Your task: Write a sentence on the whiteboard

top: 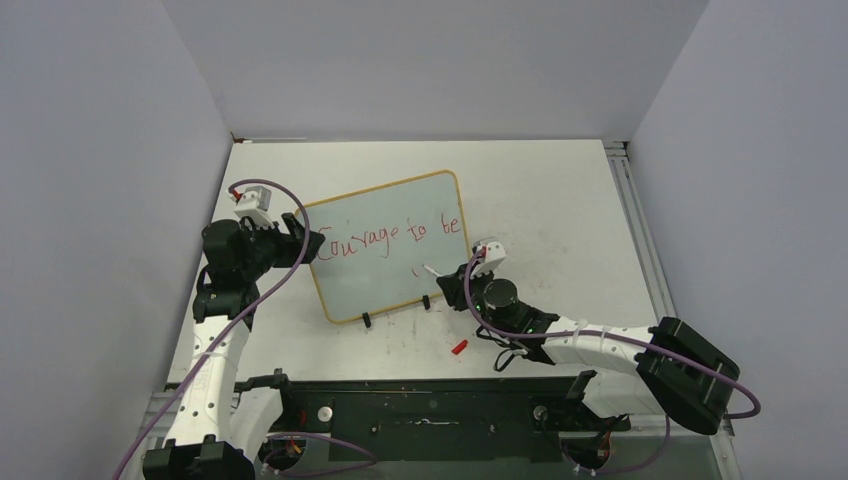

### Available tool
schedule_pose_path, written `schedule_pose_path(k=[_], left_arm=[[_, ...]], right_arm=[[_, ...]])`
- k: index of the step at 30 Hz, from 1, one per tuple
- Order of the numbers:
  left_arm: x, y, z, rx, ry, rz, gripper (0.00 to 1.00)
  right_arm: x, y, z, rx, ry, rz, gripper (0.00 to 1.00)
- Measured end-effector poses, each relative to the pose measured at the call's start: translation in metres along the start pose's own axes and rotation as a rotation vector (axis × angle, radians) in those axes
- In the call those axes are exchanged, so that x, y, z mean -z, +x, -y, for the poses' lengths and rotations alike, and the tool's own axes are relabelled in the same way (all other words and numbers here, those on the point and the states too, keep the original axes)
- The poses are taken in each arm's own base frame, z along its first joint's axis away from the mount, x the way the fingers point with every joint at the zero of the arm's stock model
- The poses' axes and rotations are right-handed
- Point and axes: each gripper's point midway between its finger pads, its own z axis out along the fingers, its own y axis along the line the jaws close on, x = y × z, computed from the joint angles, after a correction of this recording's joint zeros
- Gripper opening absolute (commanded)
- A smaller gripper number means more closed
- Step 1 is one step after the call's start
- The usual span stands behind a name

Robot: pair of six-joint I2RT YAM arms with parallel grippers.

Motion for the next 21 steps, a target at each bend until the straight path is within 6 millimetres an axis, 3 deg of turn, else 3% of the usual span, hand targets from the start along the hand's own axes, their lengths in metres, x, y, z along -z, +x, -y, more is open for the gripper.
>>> schedule_pose_path(k=[21], left_arm=[[0.0000,-0.0001,0.0001,0.000,0.000,0.000,0.70]], right_arm=[[-0.0033,0.0081,-0.0062,-0.021,-0.038,-0.024,0.05]])
